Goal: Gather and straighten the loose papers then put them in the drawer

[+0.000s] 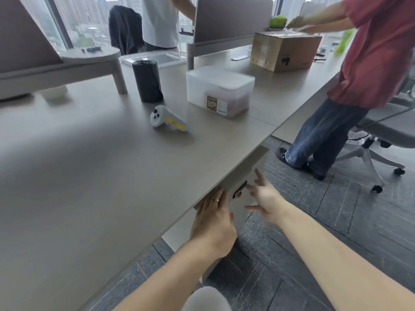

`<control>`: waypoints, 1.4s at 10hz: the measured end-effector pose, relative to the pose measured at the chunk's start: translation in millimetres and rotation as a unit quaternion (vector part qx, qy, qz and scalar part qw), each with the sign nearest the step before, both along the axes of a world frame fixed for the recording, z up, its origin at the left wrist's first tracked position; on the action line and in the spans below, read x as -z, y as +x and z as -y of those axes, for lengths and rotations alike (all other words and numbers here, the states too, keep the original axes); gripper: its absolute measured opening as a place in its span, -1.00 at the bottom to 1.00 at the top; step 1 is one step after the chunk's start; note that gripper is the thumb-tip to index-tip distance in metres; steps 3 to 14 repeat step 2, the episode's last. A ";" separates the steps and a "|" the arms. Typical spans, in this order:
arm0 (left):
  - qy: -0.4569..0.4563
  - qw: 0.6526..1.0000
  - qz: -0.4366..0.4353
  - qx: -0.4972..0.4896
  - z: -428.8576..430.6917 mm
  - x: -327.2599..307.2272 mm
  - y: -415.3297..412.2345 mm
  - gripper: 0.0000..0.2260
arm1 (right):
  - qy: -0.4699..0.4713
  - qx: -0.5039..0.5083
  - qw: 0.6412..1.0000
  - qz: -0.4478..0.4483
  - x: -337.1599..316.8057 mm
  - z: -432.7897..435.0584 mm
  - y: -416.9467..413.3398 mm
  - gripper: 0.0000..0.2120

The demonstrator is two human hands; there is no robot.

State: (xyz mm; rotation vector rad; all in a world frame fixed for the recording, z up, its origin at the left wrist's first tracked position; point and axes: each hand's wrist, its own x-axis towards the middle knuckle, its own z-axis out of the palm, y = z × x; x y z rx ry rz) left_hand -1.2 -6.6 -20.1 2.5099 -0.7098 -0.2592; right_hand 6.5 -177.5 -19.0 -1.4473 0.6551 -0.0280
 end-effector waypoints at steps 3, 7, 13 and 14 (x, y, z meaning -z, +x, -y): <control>-0.141 0.989 0.016 0.044 -20.2 -73.4 -22.1 -0.54 | -0.261 0.034 0.913 0.310 -159.3 24.5 -81.1 -0.71; -0.141 0.989 0.016 0.044 -20.2 -73.4 -22.1 -0.54 | -0.261 0.034 0.913 0.310 -159.3 24.5 -81.1 -0.71; -0.141 0.989 0.016 0.044 -20.2 -73.4 -22.1 -0.54 | -0.261 0.034 0.913 0.310 -159.3 24.5 -81.1 -0.71; -0.141 0.989 0.016 0.044 -20.2 -73.4 -22.1 -0.54 | -0.261 0.034 0.913 0.310 -159.3 24.5 -81.1 -0.71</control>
